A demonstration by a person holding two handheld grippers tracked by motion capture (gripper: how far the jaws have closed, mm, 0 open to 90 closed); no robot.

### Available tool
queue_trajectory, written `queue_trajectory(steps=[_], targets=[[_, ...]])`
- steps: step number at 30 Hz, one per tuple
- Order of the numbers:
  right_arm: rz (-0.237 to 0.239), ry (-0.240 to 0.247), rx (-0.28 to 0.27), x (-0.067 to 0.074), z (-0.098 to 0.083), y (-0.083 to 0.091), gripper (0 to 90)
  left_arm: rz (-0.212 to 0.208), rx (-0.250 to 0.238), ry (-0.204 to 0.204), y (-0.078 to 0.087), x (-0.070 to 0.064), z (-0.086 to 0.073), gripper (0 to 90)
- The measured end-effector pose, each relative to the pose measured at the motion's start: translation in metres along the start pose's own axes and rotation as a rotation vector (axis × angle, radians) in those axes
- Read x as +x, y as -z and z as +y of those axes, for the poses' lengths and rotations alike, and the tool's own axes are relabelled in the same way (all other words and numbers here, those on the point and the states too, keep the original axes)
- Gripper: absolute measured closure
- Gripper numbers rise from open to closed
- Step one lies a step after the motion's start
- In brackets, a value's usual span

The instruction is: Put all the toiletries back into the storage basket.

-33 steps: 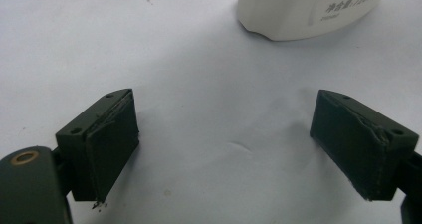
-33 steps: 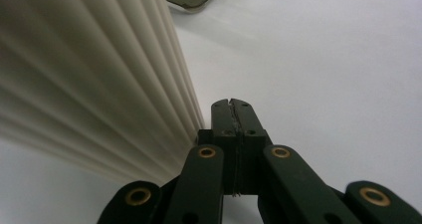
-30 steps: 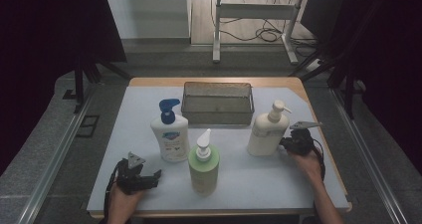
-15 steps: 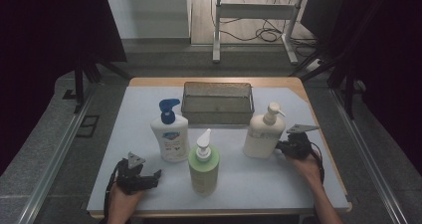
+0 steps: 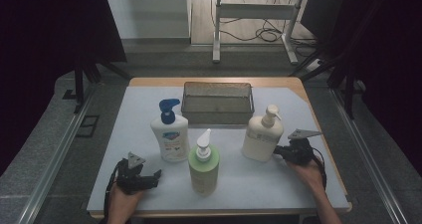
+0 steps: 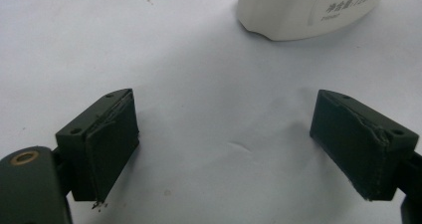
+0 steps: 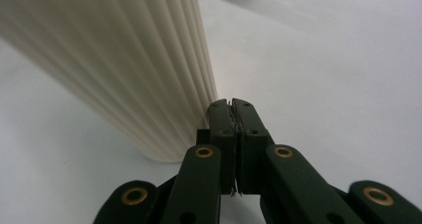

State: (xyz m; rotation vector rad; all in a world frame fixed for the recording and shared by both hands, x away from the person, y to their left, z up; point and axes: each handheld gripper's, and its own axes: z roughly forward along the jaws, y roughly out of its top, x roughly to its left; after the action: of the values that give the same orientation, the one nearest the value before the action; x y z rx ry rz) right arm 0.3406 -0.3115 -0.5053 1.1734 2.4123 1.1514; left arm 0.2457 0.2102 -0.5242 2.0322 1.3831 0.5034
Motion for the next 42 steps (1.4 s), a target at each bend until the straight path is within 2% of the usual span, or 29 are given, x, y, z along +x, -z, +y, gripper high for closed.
queue_trajectory(steps=[13,26,28,32,38,42], targets=[[0.022,0.017,0.005,0.014,-0.008,0.006,87.9,0.0,0.0,0.0,0.0,0.0,0.0,11.3],[0.044,0.05,0.033,0.035,-0.015,0.008,86.7,0.0,-0.002,0.003,0.0,0.0,0.0,11.3],[0.031,0.065,0.042,0.037,-0.015,0.008,85.8,0.0,-0.002,0.003,0.0,0.0,0.0,11.3],[0.035,0.054,0.034,0.035,-0.015,0.01,84.3,0.0,-0.002,0.003,0.0,0.0,0.0,11.3],[0.026,0.032,0.008,0.034,-0.015,0.021,78.2,0.0,0.0,0.0,0.0,0.0,0.0,11.3],[0.022,0.039,-0.002,0.039,-0.015,0.028,69.2,0.0,0.0,0.0,0.0,0.0,0.0,11.3]])
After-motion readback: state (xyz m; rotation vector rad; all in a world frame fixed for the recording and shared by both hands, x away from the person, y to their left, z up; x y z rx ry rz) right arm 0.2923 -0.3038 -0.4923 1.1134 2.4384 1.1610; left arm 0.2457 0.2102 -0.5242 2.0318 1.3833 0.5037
